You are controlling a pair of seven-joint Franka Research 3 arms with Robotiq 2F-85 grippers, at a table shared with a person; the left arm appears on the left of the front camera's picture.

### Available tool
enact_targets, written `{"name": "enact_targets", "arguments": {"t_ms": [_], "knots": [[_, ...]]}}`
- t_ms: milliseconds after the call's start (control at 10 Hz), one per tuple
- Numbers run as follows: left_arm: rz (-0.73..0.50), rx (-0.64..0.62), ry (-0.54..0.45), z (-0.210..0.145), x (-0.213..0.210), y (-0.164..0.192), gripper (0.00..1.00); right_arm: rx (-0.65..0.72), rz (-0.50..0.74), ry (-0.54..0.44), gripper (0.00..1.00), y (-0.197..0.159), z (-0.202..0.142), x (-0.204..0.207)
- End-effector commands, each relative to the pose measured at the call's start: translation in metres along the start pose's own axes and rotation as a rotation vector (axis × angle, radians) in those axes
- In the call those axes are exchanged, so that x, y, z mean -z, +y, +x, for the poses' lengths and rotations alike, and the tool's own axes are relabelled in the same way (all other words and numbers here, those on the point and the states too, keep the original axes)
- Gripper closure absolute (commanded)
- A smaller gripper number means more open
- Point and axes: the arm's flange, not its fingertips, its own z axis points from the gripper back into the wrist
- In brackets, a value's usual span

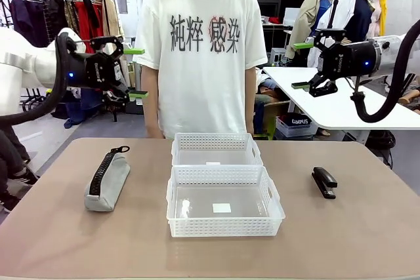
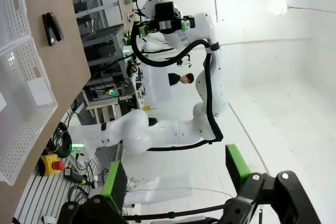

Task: Distribute items into two baskets.
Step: Pick up the Pencil pouch that the person points to.

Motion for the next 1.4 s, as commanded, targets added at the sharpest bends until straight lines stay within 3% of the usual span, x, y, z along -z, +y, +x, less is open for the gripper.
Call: {"name": "enact_targets", "arguments": {"t_ms": [0, 400, 700, 1300], "knots": [[-0.01, 0.0, 0.009, -0.004, 0.003, 0.009, 0.0, -0.037, -0.011, -0.024, 0.0, 0.002, 0.008, -0.004], [-0.004, -0.013, 0.003, 0.0, 0.001, 0.007, 0.0, 0.0, 0.0, 0.0, 0.0, 0.0, 0.0, 0.0], [0.107, -0.127, -0.108, 0.001, 0.019, -0.023, 0.0, -0.025, 0.0, 0.043, 0.0, -0.001, 0.007, -0.001], [0.096, -0.088, -0.199, 0.001, 0.01, -0.039, 0.0, -0.073, 0.016, 0.068, 0.0, 0.01, 0.008, -0.005]]}}
